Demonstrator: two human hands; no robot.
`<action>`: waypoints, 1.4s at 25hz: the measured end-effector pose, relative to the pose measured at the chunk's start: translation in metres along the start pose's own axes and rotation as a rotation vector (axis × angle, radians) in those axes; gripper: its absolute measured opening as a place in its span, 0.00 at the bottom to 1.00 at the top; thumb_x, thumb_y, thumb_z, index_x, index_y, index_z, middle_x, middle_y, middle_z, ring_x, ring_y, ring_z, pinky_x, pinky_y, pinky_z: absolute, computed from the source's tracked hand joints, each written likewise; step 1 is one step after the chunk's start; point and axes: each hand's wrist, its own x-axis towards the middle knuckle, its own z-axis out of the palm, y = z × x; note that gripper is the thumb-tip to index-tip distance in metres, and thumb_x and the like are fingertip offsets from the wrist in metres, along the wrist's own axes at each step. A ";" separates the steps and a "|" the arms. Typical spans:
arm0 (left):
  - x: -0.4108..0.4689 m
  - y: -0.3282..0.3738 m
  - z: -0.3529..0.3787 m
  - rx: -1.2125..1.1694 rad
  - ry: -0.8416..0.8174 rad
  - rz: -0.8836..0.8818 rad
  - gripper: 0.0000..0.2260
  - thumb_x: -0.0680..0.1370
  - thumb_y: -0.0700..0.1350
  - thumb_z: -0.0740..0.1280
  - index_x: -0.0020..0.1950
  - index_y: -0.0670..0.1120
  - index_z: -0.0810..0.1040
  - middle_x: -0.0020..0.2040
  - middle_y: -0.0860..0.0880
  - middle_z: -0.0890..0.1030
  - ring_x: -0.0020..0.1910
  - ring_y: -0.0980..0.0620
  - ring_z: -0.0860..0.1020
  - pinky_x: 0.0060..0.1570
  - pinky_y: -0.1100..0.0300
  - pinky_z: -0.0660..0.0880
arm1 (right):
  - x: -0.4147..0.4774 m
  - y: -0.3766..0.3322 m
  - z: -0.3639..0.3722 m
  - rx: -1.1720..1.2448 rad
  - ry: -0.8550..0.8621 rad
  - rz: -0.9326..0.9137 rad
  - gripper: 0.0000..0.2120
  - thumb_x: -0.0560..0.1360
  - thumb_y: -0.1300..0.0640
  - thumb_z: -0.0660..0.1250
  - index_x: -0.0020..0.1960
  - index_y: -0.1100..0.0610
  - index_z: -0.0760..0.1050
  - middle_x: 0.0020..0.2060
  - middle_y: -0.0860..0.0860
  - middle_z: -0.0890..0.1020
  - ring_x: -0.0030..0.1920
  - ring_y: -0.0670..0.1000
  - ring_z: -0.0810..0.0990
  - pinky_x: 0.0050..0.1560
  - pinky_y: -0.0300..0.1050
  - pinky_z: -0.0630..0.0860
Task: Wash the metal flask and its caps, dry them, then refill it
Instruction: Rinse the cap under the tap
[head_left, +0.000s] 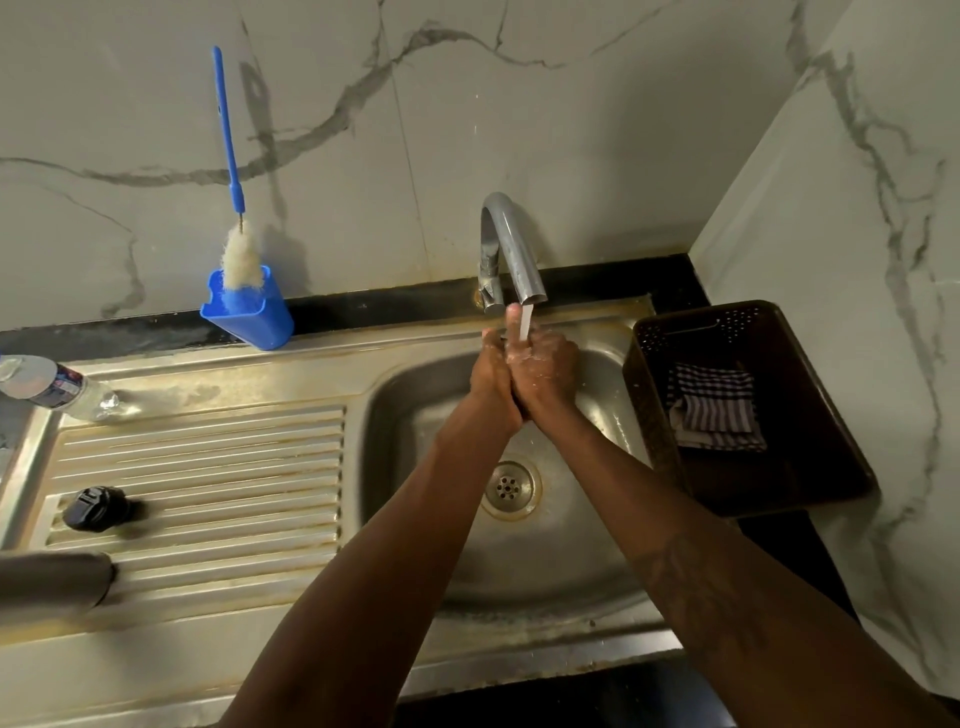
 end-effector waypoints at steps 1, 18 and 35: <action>0.003 0.005 -0.003 0.014 -0.011 0.043 0.18 0.83 0.60 0.62 0.52 0.47 0.79 0.48 0.46 0.81 0.46 0.48 0.80 0.56 0.50 0.77 | 0.000 0.003 0.000 -0.155 -0.121 -0.067 0.23 0.85 0.45 0.59 0.50 0.62 0.83 0.38 0.52 0.82 0.35 0.47 0.81 0.38 0.33 0.77; 0.009 -0.003 -0.041 0.224 -0.229 0.379 0.15 0.86 0.47 0.59 0.64 0.38 0.77 0.55 0.38 0.82 0.51 0.45 0.83 0.44 0.56 0.82 | 0.025 -0.024 -0.031 0.100 -0.633 0.401 0.08 0.69 0.70 0.68 0.44 0.59 0.77 0.34 0.53 0.76 0.24 0.44 0.69 0.22 0.35 0.67; 0.001 0.026 -0.036 0.440 -0.232 -0.130 0.32 0.81 0.72 0.54 0.44 0.44 0.78 0.29 0.48 0.69 0.19 0.55 0.63 0.18 0.66 0.58 | 0.032 0.038 -0.056 -0.908 -0.456 -0.821 0.25 0.83 0.34 0.47 0.47 0.45 0.79 0.39 0.44 0.83 0.36 0.48 0.80 0.42 0.49 0.79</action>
